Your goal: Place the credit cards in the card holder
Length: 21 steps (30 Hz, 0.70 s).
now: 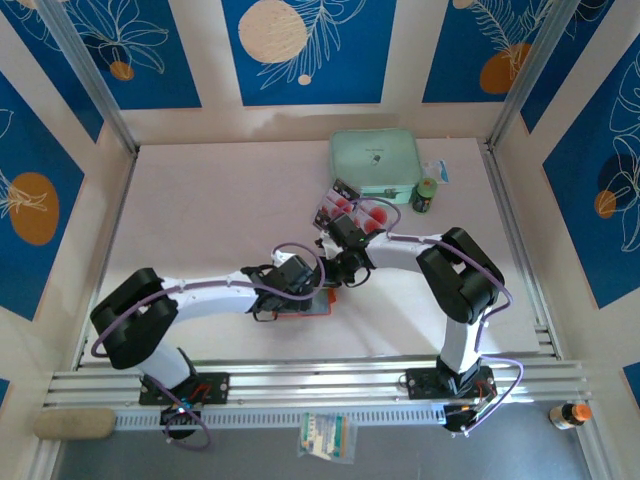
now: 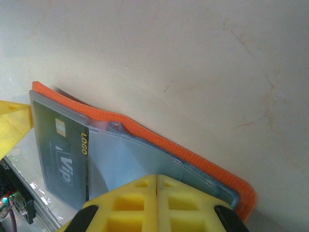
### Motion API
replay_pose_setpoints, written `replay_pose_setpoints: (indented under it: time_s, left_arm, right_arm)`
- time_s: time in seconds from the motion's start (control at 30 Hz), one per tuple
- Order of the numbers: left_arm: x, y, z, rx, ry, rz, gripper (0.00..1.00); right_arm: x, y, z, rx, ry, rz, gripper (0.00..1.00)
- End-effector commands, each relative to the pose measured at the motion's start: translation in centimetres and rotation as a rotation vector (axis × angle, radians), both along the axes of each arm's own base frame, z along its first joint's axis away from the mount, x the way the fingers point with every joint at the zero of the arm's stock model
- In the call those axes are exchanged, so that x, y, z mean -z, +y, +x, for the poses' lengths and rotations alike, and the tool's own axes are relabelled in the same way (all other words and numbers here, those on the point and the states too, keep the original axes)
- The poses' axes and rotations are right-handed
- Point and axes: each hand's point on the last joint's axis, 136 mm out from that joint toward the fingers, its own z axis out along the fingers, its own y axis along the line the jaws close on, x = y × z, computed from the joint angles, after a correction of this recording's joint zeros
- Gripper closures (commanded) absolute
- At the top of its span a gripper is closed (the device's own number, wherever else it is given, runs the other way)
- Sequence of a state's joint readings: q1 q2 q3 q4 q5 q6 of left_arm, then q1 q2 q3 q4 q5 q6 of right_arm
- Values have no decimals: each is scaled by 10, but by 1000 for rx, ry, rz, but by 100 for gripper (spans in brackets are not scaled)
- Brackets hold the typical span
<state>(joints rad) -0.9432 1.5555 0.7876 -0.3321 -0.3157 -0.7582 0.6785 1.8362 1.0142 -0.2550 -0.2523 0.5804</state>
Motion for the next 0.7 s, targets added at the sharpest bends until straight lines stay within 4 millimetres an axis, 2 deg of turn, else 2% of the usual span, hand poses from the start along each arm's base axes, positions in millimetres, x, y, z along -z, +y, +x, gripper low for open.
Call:
replay_pose_setpoints:
  time_s: [0.0, 0.1, 0.27, 0.53, 0.67]
  left_arm:
    - [6, 4, -5, 3, -2, 14, 13]
    - [7, 3, -6, 4, -1, 1, 17]
    - [7, 3, -6, 3, -5, -6, 19]
    - [6, 4, -7, 1, -10, -11, 19]
    - [5, 3, -7, 2, -14, -13, 19]
  right_arm:
    - [-10, -4, -3, 12, 17, 13, 100]
    - [-17, -7, -1, 30, 3, 18, 100]
    - [-20, -10, 0, 45, 1, 24, 93]
    - [-8, -7, -6, 47, 33, 19, 80]
    - [0, -5, -9, 44, 57, 15, 76]
